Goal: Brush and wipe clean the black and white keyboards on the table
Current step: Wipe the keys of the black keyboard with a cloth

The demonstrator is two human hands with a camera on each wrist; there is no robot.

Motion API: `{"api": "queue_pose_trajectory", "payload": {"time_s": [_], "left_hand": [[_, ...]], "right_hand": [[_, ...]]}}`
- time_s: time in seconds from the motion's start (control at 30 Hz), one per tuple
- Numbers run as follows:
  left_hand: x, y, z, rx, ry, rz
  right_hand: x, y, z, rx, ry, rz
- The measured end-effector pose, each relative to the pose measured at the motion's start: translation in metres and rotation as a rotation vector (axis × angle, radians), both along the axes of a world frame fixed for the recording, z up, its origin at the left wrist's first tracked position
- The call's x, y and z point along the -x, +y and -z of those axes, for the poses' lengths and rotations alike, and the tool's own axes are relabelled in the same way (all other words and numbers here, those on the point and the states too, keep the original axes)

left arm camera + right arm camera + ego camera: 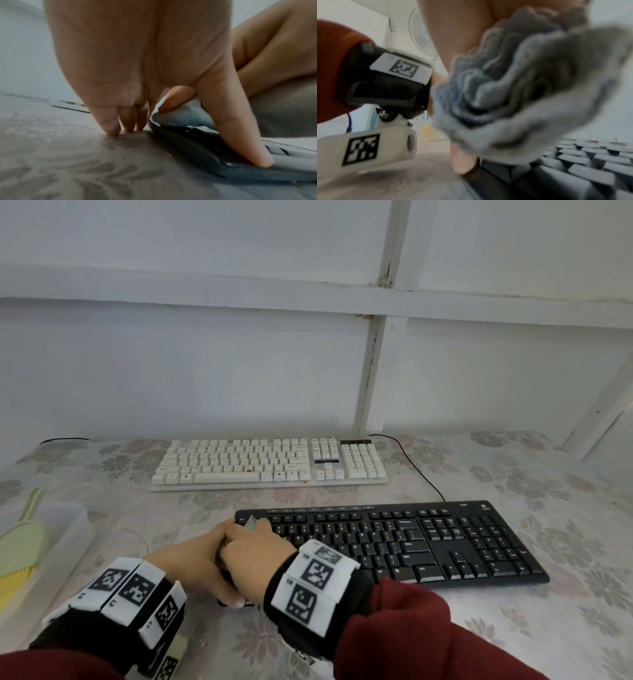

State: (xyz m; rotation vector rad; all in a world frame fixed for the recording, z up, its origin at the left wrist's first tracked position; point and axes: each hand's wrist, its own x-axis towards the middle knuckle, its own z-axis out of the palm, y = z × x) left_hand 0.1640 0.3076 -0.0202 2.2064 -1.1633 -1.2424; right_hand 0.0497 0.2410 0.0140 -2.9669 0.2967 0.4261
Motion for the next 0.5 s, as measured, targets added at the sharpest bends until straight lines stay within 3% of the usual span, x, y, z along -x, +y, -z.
{"api": "queue_pose_trajectory", "payload": {"time_s": [0.23, 0.5], "left_hand": [[-0.008, 0.004, 0.008, 0.055, 0.137, -0.055], [-0.010, 0.009, 0.010, 0.121, 0.200, -0.051]], "right_hand": [[0.035, -0.023, 0.012, -0.014, -0.115, 0.111], [0.066, -0.067, -0.020, 0.013, 0.044, 0.164]]}}
